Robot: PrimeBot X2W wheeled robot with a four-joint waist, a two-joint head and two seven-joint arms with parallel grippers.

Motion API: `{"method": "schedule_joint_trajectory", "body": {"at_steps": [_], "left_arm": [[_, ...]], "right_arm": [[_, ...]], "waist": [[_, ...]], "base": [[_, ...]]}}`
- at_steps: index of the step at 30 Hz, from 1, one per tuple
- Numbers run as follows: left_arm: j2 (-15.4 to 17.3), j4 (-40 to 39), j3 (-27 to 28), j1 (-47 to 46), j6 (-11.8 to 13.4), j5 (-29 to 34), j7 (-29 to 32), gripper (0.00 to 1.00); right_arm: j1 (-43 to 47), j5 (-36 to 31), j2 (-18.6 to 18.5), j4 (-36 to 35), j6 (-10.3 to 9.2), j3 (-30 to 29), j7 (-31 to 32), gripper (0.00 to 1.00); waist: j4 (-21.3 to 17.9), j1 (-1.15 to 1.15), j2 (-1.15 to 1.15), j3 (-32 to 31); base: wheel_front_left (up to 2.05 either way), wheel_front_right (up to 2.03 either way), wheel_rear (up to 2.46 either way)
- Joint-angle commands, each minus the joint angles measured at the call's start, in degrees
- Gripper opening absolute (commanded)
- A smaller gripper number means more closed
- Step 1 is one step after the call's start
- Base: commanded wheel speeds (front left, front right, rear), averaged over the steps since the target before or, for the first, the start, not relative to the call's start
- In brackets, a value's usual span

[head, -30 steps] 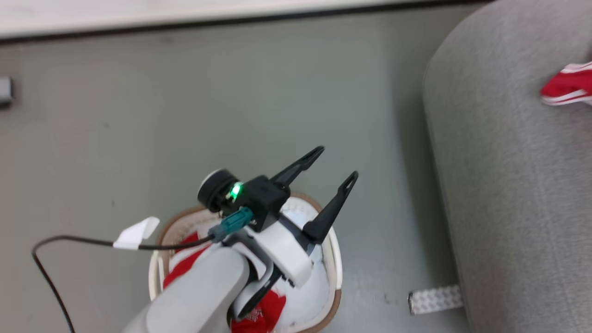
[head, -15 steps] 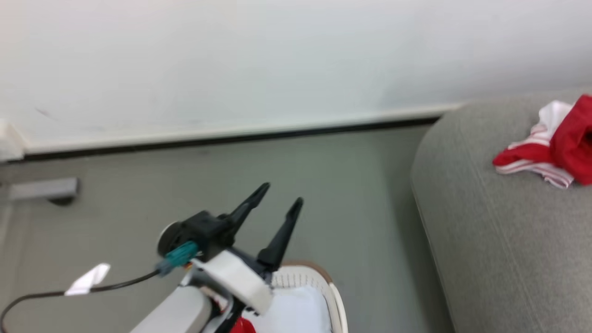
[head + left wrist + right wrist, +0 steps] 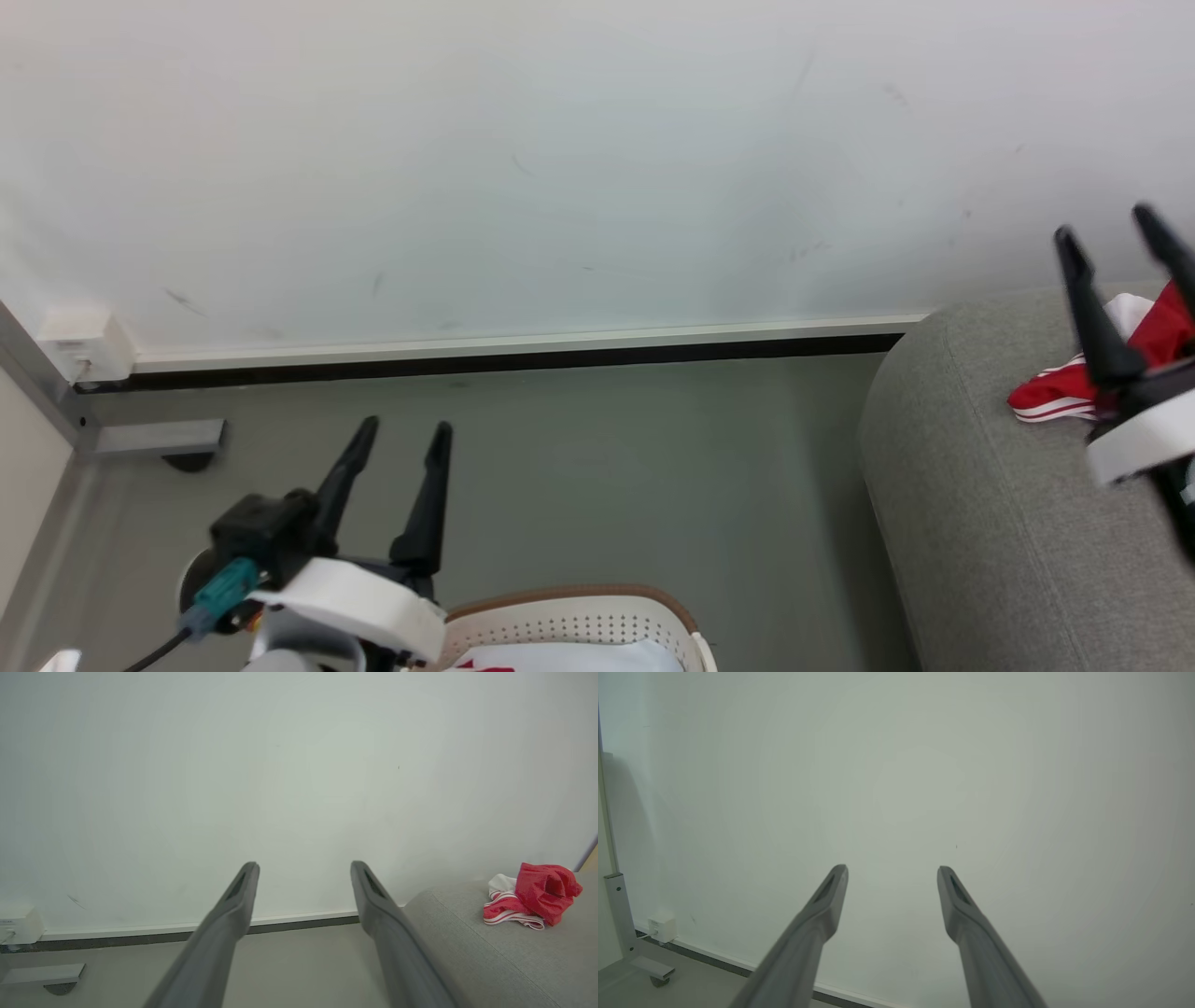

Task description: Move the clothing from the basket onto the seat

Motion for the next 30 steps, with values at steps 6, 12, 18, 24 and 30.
{"method": "schedule_joint_trajectory", "body": {"at_steps": [6,12,18,24,30], "left_arm": [[0.71,-2.32,5.85,5.54,3.41,-2.20,-1.53,1.00],[-0.57,-3.67,9.94,10.01,4.22,-1.43,-1.95,1.00],[-3.86,-3.01,12.77,12.60,3.00,2.32,-1.94,1.00],[-6.32,-1.20,15.22,14.60,0.97,8.19,-1.93,1.00],[-9.05,-0.15,17.95,15.39,-1.62,10.83,-1.94,1.00]], "right_arm": [[14.07,-5.16,9.13,-9.22,-0.15,-6.39,-0.73,1.00],[24.72,-11.00,16.34,-14.77,-0.15,-10.40,-1.57,1.00],[30.07,-15.14,20.61,-13.21,-0.15,-13.65,-3.85,1.00],[31.24,-18.41,23.06,-11.71,-0.15,-14.16,-4.80,1.00],[31.00,-18.04,24.02,-11.00,-0.15,-14.28,-5.14,1.00]], "waist": [[0.18,0.02,0.00,-0.15],[0.15,0.02,0.00,0.54],[0.65,0.02,0.00,1.13],[0.45,0.02,0.00,1.09],[0.50,0.02,0.00,1.00]], "base": [[0.00,0.00,0.00],[0.00,0.00,0.00],[0.00,0.00,0.00],[0.00,0.00,0.00],[0.00,0.00,0.00]]}}
